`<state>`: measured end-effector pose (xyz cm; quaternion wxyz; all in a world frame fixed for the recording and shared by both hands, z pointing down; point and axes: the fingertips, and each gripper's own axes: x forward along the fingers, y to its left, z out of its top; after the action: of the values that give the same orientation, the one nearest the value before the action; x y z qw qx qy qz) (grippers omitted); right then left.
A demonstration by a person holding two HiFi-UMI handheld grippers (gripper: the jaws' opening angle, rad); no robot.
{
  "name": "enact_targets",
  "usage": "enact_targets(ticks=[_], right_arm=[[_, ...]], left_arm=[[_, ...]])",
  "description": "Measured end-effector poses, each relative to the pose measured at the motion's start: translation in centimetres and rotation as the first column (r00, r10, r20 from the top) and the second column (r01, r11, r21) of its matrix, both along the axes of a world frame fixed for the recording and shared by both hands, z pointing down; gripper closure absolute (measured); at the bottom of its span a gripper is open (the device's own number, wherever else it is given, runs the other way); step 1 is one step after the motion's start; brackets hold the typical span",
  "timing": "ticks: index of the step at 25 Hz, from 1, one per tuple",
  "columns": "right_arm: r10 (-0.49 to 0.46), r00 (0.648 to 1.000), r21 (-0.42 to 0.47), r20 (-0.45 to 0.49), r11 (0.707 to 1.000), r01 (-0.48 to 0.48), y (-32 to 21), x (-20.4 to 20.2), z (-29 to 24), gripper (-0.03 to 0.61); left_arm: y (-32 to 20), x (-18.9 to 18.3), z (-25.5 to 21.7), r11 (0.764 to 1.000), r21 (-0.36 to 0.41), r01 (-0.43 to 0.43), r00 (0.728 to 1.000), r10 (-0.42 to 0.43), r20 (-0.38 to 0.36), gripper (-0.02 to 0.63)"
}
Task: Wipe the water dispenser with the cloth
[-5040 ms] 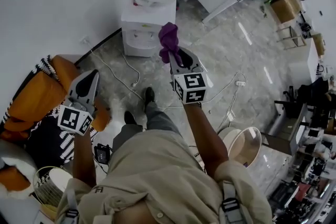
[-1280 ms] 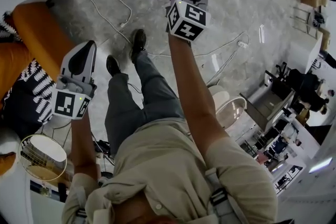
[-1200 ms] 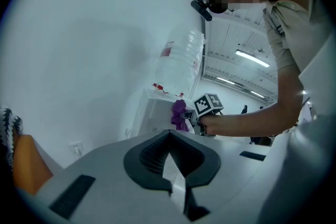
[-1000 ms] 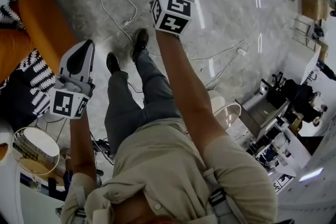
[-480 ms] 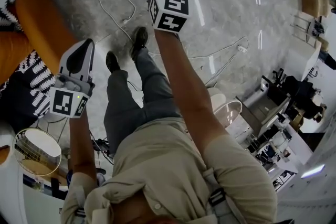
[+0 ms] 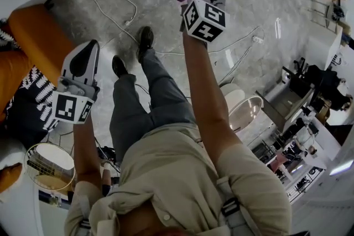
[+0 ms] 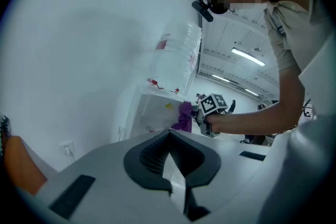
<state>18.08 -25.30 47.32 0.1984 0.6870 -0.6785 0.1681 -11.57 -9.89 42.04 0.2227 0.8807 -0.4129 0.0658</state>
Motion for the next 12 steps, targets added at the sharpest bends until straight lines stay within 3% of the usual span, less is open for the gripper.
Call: enact_targets(ticks=[5, 12], right_arm=[[0.081, 0.996, 0.019, -0.022, 0.997, -0.081, 0.4, 5.0, -0.7, 0.511], [0.042, 0.998, 0.035, -0.046, 0.999, -0.041, 0.3, 4.8, 0.1, 0.512]], left_arm=[[-0.2, 1.7, 0.2, 1.000, -0.002, -0.025, 1.000, 0.025, -0.001, 0.598], [-0.1, 3.2, 0.8, 0.999, -0.010, -0.037, 0.999, 0.037, 0.004, 0.598]])
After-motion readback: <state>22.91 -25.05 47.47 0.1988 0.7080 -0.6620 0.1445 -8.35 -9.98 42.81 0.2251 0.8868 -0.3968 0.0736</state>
